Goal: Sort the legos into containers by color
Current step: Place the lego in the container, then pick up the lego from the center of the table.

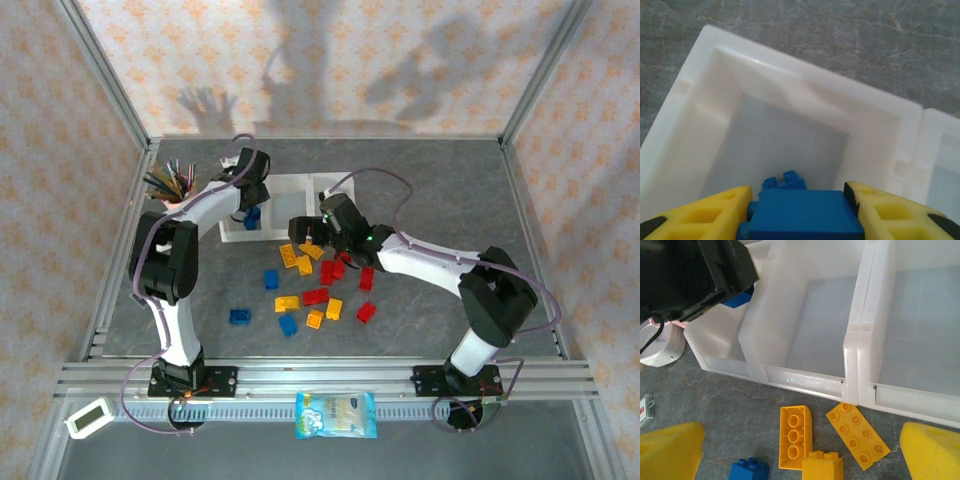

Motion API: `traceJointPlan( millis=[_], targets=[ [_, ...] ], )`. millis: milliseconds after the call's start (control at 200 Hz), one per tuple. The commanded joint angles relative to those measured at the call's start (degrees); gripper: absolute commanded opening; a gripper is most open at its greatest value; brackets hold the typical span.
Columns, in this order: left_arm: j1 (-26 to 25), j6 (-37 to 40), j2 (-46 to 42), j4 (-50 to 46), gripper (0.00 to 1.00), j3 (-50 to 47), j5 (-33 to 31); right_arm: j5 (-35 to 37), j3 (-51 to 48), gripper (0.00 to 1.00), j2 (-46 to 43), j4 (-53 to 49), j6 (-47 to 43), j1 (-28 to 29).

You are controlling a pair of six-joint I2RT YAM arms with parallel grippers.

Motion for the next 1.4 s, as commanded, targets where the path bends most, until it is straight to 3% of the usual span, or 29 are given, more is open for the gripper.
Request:
traceJointPlan(
  millis=[0,300,636,951,1156,1397],
  targets=[
    [0.1,1.5,0.3,-2.4,0.55,2.1,-2.0,1.1,1.7,1.0,-0.2,-0.8,-1.2,-0.2],
    [0.0,2.3,-3.8,-5.8,0.7,2.6,-3.1,0.3,2.5,1.0,-1.4,-2.6,-2.7,-0.1],
    [-2.8,0.8,-21.9,-4.8,0.74,-14.3,0.6,-4.2,-3.1,1.0,-5.8,-6.2,-2.8,0.1],
    [-10.7,-5.4,-36.1,-5.7,0.77,-29.6,4.0,-5.7,-11.2,1.0,-9.1,-3.5,0.6,3.0],
    [-16.5,-10.2,-37.8,-2.6,0.78,-37.3,6.4,-5.2,-15.3,1.0,-9.0,1.2,3.3,4.9],
    [-20.6,-11.8,-32.5,-0.2,0.78,-38.0,7.7,-3.1,-18.0,1.0,-9.2,3.7,4.9,5.4]
  ],
)
